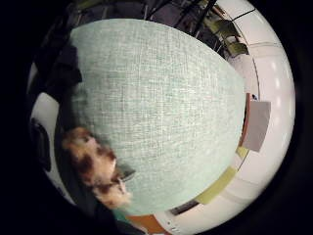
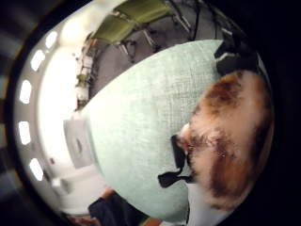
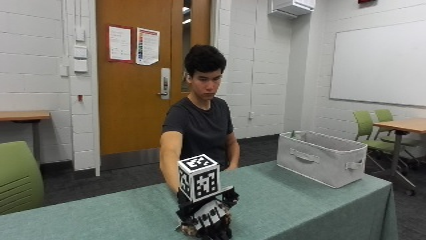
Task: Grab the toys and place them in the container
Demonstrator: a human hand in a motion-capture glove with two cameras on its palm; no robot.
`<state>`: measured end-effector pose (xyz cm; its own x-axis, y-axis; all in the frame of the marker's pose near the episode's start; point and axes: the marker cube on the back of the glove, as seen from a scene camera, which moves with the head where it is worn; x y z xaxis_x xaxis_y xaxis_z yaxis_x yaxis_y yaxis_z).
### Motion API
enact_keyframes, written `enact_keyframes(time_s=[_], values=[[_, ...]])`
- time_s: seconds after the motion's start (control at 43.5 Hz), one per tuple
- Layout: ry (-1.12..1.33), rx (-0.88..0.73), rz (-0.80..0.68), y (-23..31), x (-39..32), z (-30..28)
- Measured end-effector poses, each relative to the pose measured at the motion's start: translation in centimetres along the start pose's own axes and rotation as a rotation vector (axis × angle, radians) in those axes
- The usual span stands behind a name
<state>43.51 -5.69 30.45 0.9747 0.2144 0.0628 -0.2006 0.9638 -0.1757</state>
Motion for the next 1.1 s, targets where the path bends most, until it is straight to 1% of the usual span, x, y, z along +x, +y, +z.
enact_keyframes(time_s=[0.299,0.667,0.851,0.989,1.104], values=[[0.063,0.100,-0.026,0.6,-2.0,-1.8],[0.091,0.002,-0.039,2.4,-4.6,-5.1],[0.076,-0.001,-0.072,3.7,-7.9,-9.3],[0.080,0.047,-0.106,4.4,-11.2,-12.8],[0.083,0.110,-0.174,5.4,-16.1,-16.8]])
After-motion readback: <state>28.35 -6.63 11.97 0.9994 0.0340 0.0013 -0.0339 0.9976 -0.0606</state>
